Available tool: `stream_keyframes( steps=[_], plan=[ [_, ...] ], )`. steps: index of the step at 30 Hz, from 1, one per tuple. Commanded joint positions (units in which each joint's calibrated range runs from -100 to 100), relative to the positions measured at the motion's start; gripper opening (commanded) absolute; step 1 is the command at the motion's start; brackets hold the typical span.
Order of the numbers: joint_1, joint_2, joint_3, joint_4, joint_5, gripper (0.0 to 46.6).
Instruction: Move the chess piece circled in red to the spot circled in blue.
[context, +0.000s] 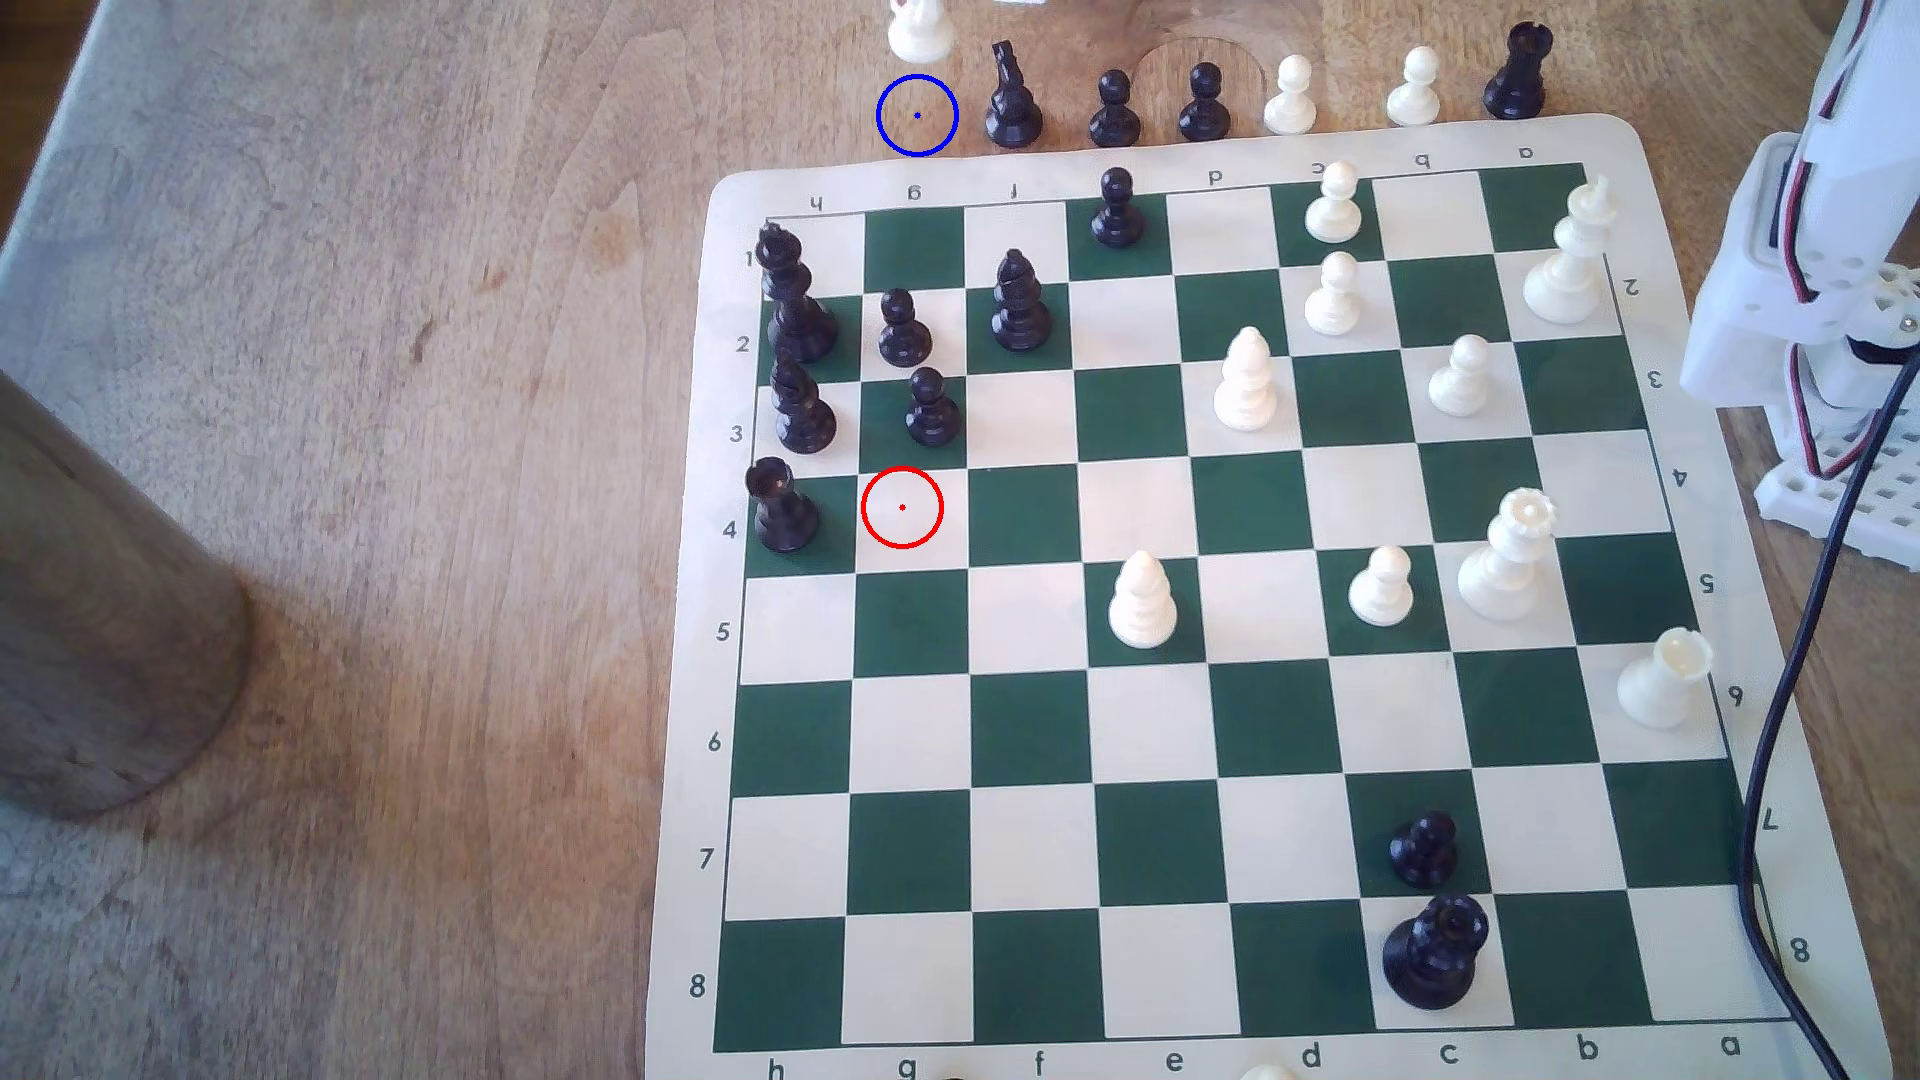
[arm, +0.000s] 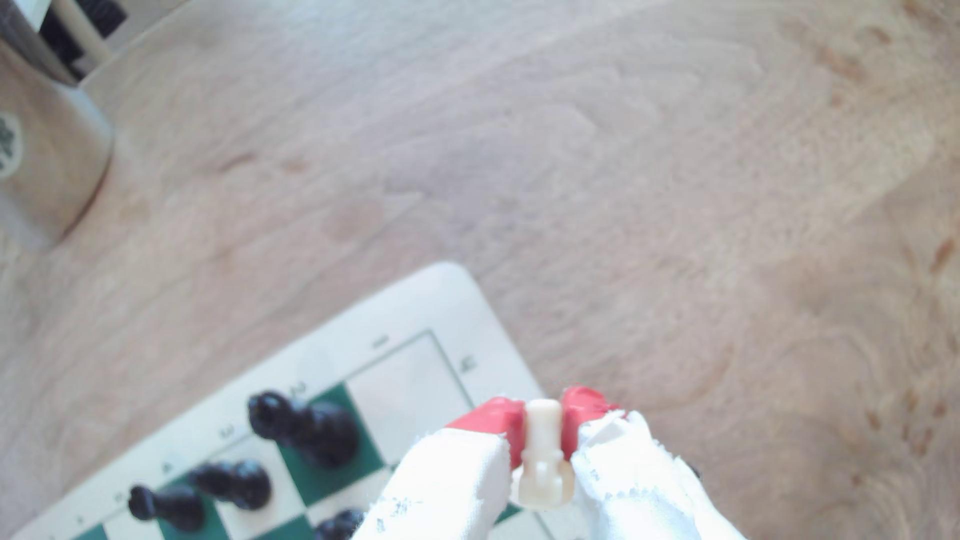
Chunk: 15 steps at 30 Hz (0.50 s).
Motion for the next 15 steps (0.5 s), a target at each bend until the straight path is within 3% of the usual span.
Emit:
stream_keyframes(
  steps=[1, 15],
  plan=[
    [1.86, 2.94, -5.38, -3.98, 0.54, 3.3],
    [2.48, 15.34, -11.72, -10.86, 1.27, 3.3]
  ],
)
